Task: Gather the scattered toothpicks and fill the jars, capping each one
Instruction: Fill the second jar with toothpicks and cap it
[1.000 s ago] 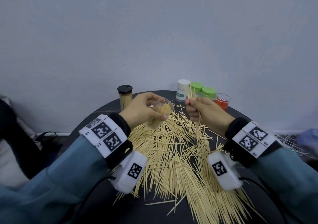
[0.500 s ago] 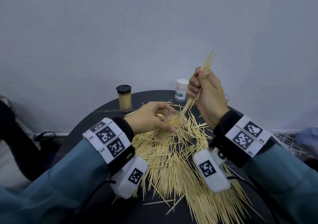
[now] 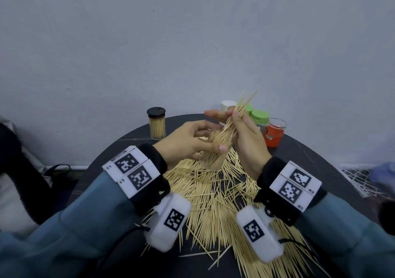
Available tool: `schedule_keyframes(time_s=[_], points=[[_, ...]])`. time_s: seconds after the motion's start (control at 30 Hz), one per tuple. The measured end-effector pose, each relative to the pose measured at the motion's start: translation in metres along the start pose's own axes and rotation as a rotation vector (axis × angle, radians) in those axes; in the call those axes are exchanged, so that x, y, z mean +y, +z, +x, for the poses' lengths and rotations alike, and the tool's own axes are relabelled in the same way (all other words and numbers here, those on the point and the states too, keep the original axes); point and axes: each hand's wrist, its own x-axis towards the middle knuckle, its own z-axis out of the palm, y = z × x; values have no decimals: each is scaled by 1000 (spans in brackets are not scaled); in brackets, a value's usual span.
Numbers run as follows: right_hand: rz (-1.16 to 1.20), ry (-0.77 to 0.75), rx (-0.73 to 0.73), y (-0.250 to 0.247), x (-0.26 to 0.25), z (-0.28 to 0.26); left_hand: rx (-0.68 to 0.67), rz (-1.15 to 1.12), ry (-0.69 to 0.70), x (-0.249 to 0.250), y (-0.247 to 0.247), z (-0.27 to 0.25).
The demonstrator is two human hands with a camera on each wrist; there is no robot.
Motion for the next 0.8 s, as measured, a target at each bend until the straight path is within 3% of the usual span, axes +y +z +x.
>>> schedule_keyframes(time_s=[0.37,0.6,0.8], points=[[-203,-32,-47,-2,-3,-1,22,0,7,0,-2,0],[-143,-70,-67,-6,-13,0,16,50,-18,-1,-2,1],[-242,-65,-119,-8,-3,1,8,47,-22,-2,-2,1]])
